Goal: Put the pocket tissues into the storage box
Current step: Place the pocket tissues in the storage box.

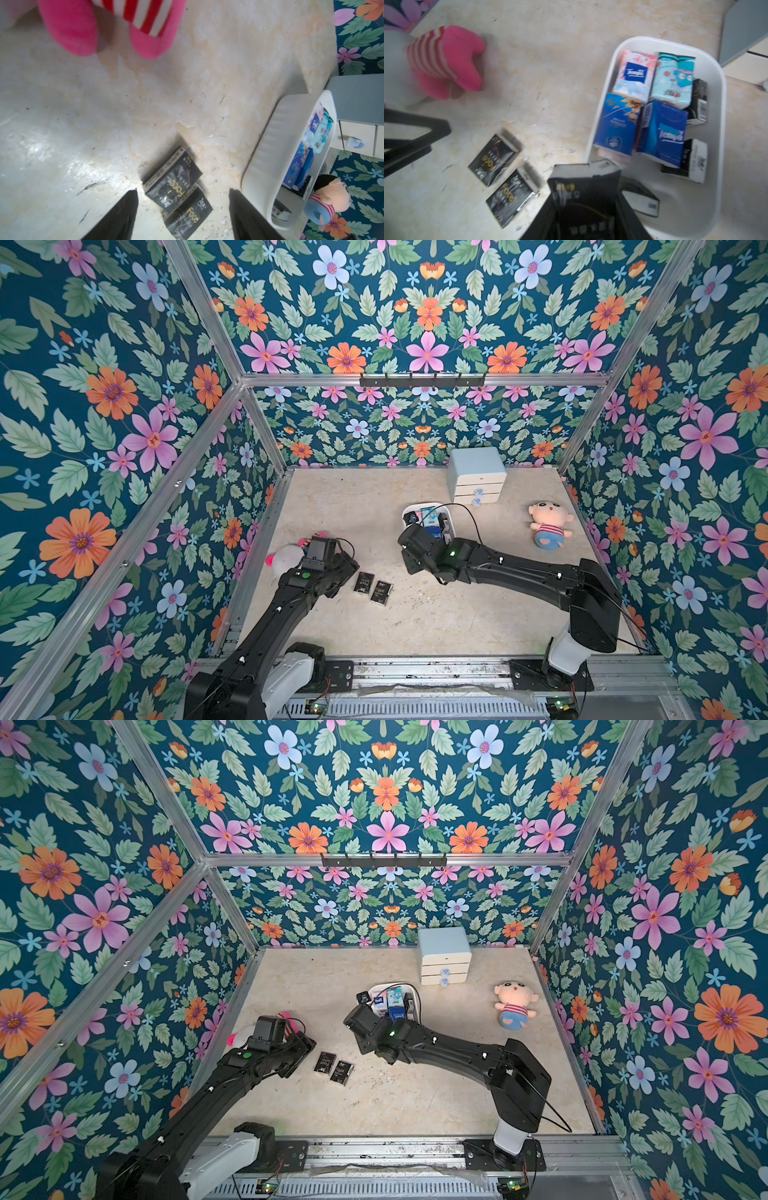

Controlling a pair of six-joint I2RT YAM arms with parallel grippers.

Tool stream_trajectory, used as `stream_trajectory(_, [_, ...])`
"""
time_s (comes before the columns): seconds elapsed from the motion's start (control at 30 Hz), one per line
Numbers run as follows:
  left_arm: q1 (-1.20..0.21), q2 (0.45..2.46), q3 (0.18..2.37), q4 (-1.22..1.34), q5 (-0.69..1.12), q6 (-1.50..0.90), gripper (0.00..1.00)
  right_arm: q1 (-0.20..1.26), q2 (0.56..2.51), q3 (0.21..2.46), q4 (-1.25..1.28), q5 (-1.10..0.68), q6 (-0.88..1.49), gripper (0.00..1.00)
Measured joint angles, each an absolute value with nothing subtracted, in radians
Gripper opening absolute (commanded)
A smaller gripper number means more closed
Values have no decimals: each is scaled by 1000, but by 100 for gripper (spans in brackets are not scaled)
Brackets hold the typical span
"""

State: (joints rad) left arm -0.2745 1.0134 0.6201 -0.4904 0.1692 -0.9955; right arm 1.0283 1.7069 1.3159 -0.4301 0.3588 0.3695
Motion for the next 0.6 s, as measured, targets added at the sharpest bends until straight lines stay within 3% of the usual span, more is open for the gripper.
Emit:
stream_trajectory(0.23, [-352, 1142, 702, -463, 128, -948, 75, 873, 1707, 1272, -408, 331, 426, 44])
stream_trajectory(0.47, [-395, 1263, 799, -458, 101, -887, 75, 833, 1761, 1268, -367, 297, 456, 47])
stream_trajectory(0.6, [-399, 1276, 818, -450, 84, -867, 74, 821, 1786, 1263, -358, 293, 478, 55])
